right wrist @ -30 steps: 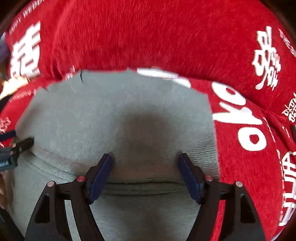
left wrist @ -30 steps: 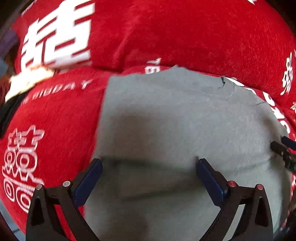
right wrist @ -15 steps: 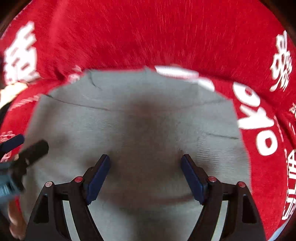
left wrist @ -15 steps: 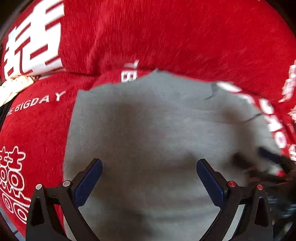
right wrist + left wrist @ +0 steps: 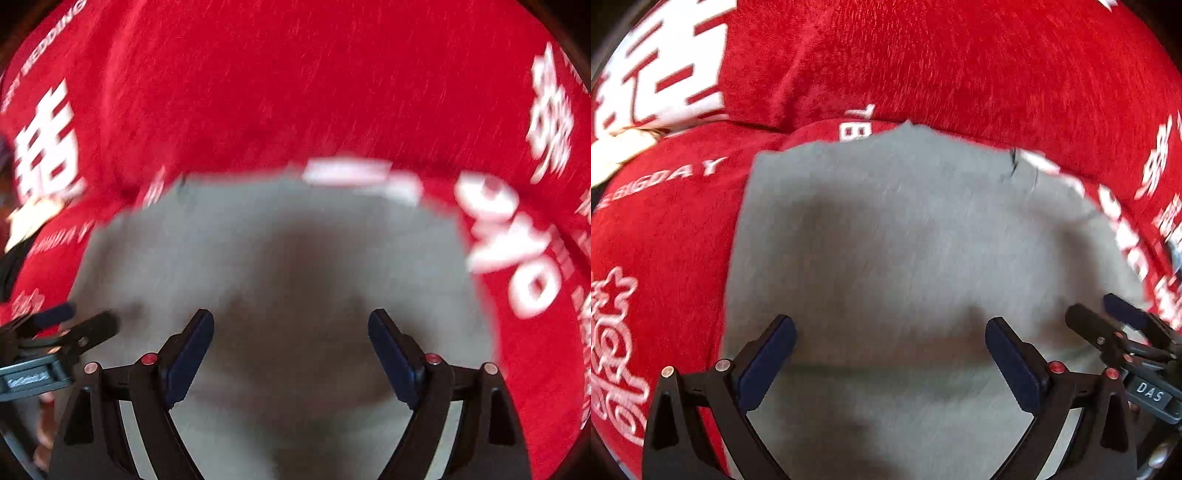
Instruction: Fold small clothes
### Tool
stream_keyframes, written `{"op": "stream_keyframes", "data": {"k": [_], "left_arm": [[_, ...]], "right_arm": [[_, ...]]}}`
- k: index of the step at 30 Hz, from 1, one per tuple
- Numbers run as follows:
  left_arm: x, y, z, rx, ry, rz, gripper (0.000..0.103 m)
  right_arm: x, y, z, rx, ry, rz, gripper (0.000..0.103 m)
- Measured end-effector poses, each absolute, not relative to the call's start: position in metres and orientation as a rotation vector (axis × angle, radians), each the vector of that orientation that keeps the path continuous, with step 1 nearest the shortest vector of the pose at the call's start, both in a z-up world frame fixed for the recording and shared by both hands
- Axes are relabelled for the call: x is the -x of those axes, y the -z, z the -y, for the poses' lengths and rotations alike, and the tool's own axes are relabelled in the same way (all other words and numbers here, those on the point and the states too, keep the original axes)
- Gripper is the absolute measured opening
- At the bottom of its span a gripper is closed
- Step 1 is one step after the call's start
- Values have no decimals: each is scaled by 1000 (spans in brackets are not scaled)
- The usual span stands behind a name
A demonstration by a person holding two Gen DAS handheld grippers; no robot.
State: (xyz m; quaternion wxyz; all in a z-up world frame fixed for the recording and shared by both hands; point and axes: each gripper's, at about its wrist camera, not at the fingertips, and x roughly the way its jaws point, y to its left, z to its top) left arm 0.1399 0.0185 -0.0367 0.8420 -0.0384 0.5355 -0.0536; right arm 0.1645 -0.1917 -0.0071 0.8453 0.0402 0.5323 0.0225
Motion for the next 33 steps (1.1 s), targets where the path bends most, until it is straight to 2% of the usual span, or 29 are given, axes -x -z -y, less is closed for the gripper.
{"op": "stream_keyframes", "data": {"k": [1,4,7,10,12,17,21,25,27,30,32,33], "left_arm": [[-120,35,-19,45,95,-1087,103],[-85,36,-29,101,138,-1082,103],[-44,50,-31,67,116,-1056,103],[-4,49,-35,38,113,-1000,103],[17,48,-37,36,122,-997,103],[45,42,-44,18,166,-1061,103],[41,19,-51,93,161,-1002,103],[13,7,-33,117,199,-993,103],[0,17,-21,73,185,-1024,103],[-1,43,-19,32,153,-1092,103],[13,48,-21,6,148,-1041,103],[22,49,-21,-10,142,-1024,103]], "right_arm": [[-148,16,190,-98,-48,-1143,88],[-102,9,174,52,-28,-1025,88],[-58,14,161,108,-85,-1029,89],[-27,21,163,128,-80,-982,92],[-2,22,169,92,-70,-958,100],[55,19,174,137,-102,-989,102],[56,19,169,192,-180,-1140,102],[41,-1,166,74,-180,-1065,102],[26,-4,159,45,-171,-1014,102],[2,13,150,76,-160,-1075,102],[2,27,148,117,-157,-1103,102],[11,27,145,165,-166,-1059,102]]}}
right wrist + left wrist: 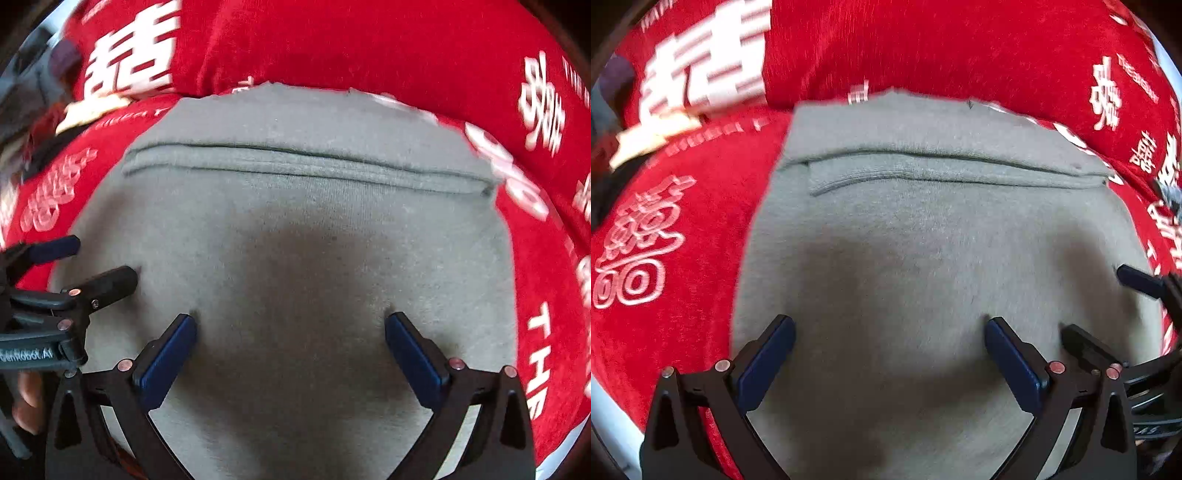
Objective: Fold small clothes
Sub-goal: 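Move both grippers toward the sweater hem to prepare the next fold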
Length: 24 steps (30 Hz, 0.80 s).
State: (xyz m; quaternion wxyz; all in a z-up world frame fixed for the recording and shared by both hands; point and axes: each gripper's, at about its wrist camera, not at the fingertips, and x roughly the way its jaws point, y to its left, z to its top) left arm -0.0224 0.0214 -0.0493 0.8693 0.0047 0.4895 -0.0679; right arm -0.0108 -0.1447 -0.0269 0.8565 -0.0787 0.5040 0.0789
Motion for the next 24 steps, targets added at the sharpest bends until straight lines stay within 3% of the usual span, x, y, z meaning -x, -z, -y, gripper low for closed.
{"op": "stream_keyframes", "data": {"k": [8,21,24], "left_arm": [[59,52,-27,-3,122,-993,103],[87,57,-36,-66,170,-1052,103],[94,57,-41,-91,189,-1108,103]], "right_arm": [[71,30,153,241,-222,-959,102],[122,33,179,406,-308,-995,102],[133,42,173,565,-297,-1038,102]]}}
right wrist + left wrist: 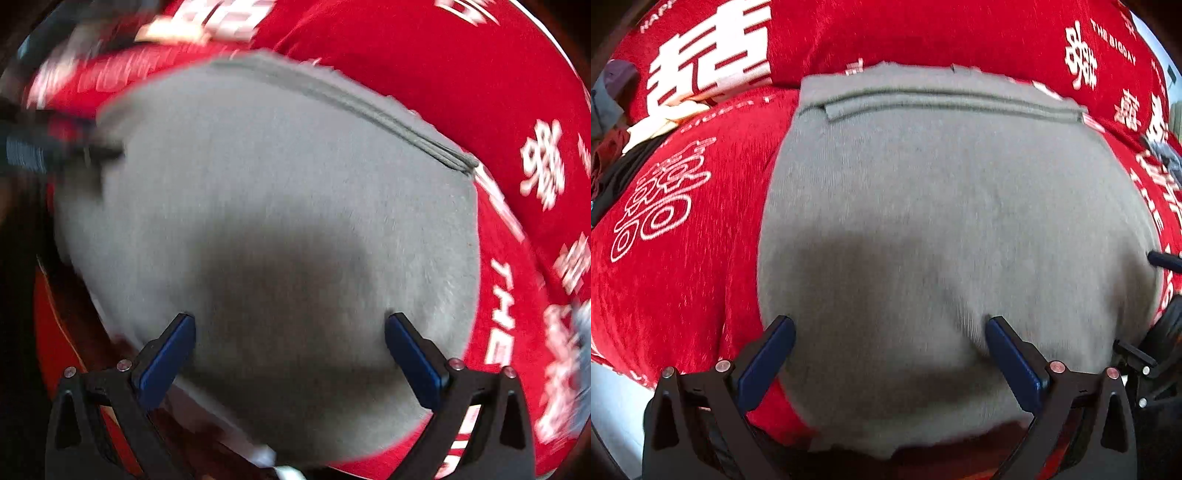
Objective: Fold small clothes
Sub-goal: 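Move both grippers toward the sweater hem to prepare the next fold, then slide both grippers to the grey sweater hem and close on it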
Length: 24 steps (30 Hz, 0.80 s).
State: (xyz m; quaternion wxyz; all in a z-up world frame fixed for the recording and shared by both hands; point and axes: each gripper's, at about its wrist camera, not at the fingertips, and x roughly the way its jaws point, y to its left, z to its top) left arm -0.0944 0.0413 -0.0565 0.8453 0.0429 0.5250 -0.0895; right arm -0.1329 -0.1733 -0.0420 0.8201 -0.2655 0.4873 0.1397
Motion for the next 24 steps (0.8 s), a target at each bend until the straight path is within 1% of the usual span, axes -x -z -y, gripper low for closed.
{"op": "stream_keyframes", "data": {"k": [1,4,9,11,13,15,19,24], "left_arm": [[98,54,-41,-103,198,-1114,103],[108,45,-32,-162,228,-1080,103],[108,36,-3,-218,298,-1036,103],[102,43,1,-221,294,-1058,103],[96,52,1,-228,274,-1091,103],[96,56,-3,-198,278,-1092,103],[102,58,-5,-204,274,-1081,103],[108,61,-6,-210,271,-1079,103]], "right_arm": [[140,46,169,654,-301,-1053,102],[151,46,158,766,-305,-1059,102],[148,22,118,754,-420,-913,102],[140,21,101,774,-440,-868,102],[128,28,90,784,-443,-866,102],[118,39,90,766,-444,-905,102],[109,40,118,576,-478,-963,102],[123,44,136,597,-469,-934,102]]}}
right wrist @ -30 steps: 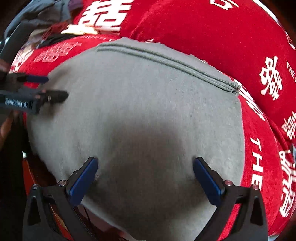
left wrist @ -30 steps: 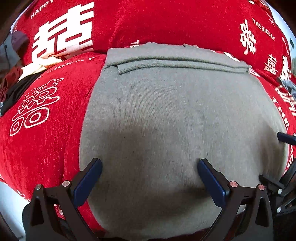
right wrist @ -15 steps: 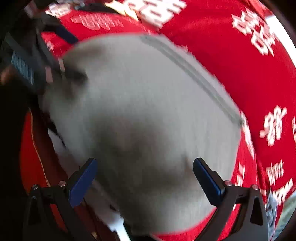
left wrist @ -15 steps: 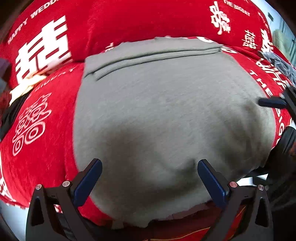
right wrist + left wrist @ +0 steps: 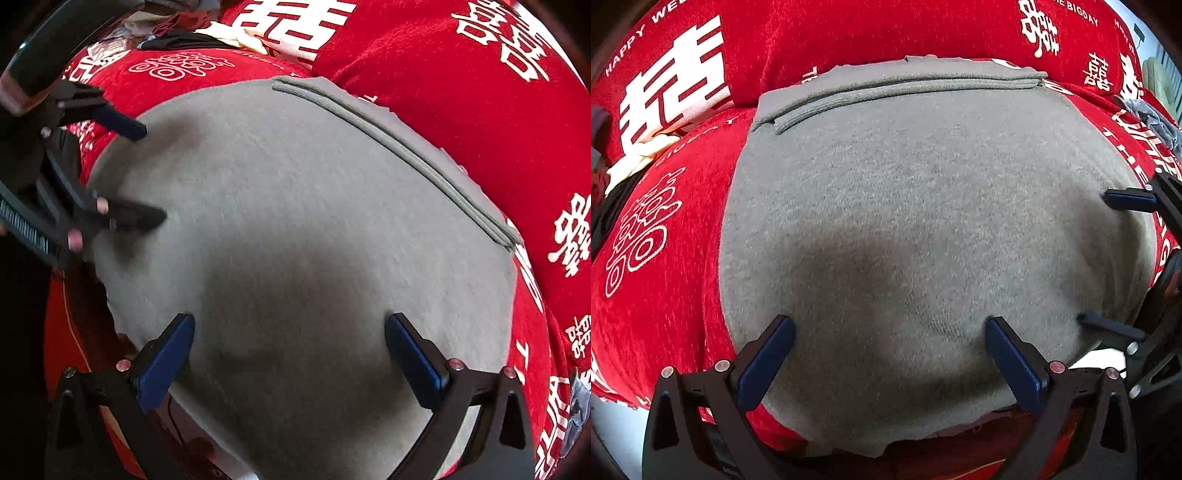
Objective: Fold small clothes
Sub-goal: 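Slide both grippers to the grey sweater hem and close on it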
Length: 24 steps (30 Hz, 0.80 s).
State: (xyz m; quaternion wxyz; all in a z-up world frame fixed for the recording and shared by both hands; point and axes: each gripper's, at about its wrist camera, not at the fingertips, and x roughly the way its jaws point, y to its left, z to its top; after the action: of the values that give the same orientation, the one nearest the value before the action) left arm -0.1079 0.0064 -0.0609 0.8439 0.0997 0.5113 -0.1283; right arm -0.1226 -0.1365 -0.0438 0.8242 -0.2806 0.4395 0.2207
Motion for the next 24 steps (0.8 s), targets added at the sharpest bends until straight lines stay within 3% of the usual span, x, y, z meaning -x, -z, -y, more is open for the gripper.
{"op": "stream_keyframes", "data": {"k": [10,15,19,24], "left_arm": [[119,71,-35,-213,242,-1221,103],[126,45,-67,-86,150,-1127,103],[118,33,-37,-90,212,-1087,103],[98,57,6,-153,227,-1133,103]], "right_arm": [[159,52,180,707,-375,-980,102],[169,43,199,700,-258,-1059,102],[154,9,192,548,-271,-962,102],[107,2,153,432,-231,-876,102]]}}
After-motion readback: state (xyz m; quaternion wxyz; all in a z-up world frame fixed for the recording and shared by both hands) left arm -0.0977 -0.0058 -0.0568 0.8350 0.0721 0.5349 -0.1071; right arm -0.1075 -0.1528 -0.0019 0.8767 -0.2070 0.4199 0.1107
